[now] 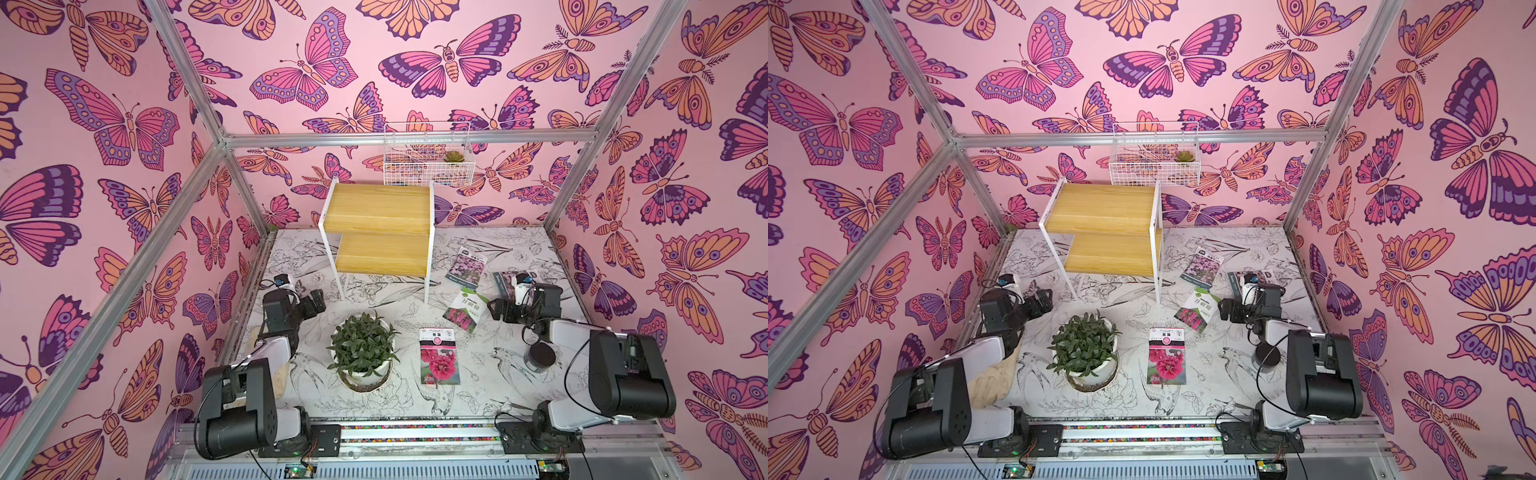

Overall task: Take the seed bag off the shelf
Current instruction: Reset both arms

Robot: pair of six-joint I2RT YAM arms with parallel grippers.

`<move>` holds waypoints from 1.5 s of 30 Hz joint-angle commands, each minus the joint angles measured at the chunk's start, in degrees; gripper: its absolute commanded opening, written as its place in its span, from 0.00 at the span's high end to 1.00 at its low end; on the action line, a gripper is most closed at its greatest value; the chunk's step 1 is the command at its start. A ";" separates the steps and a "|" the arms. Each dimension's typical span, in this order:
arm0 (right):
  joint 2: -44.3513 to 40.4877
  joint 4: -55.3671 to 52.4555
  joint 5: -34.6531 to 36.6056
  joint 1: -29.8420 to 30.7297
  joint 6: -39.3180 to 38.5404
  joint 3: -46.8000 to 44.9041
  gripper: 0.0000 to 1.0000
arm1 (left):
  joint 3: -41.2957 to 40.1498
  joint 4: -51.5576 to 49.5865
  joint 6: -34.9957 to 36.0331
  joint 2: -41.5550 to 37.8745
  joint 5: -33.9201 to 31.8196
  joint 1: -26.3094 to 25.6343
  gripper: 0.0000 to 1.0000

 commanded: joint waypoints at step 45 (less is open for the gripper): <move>0.31 31.87 13.64 4.26 -2.69 -9.31 0.01 | -5.78 22.65 15.27 10.50 -11.51 -8.70 0.00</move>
